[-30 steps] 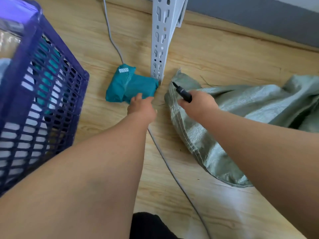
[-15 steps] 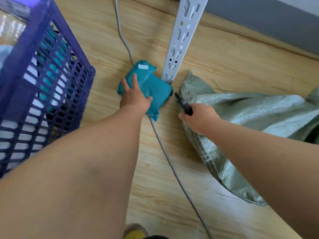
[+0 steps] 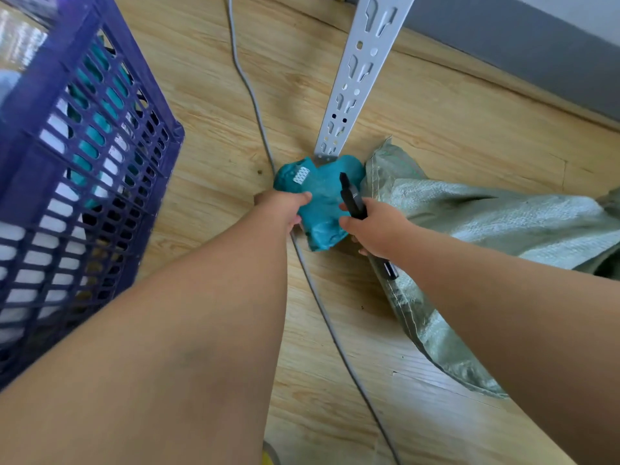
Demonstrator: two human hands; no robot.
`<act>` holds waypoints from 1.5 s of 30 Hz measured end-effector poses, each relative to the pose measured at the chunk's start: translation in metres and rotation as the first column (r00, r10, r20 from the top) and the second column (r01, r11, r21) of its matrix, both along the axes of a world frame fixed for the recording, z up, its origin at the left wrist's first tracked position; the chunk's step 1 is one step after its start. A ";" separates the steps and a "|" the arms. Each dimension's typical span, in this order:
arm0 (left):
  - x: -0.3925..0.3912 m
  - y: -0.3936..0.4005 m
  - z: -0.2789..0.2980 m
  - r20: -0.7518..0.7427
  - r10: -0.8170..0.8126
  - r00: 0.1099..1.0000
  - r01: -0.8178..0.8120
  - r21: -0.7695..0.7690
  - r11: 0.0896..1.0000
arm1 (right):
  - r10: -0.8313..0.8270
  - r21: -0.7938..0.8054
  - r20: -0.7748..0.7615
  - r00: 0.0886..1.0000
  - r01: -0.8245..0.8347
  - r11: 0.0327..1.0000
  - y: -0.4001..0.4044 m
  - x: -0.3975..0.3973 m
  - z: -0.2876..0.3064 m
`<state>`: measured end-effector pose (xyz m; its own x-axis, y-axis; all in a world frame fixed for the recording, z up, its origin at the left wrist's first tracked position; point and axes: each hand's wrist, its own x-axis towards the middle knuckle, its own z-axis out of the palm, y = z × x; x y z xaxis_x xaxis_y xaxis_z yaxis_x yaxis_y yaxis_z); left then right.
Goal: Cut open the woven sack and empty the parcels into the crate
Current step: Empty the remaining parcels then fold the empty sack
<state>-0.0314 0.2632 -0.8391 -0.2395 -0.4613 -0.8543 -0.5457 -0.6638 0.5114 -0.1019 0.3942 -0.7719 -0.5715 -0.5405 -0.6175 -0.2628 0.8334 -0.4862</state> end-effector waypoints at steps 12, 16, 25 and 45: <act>-0.012 0.042 0.023 -0.160 -0.046 0.986 0.062 0.100 0.993 | -0.373 -0.020 0.312 0.874 0.399 0.917 0.023 0.007 -0.001; -0.021 0.053 0.021 -0.137 -0.039 0.990 0.058 0.131 0.990 | -0.386 -0.040 0.349 0.854 0.425 0.904 0.031 0.005 -0.001; 0.002 0.030 0.037 0.066 0.265 0.962 -0.241 -0.251 0.937 | -0.435 -0.136 0.350 0.830 0.504 0.853 0.040 -0.002 0.014; 0.164 -0.037 0.251 -0.385 0.381 0.841 -0.421 -0.907 0.015 | 0.217 -0.731 0.147 0.965 -0.042 0.681 -0.126 0.143 0.181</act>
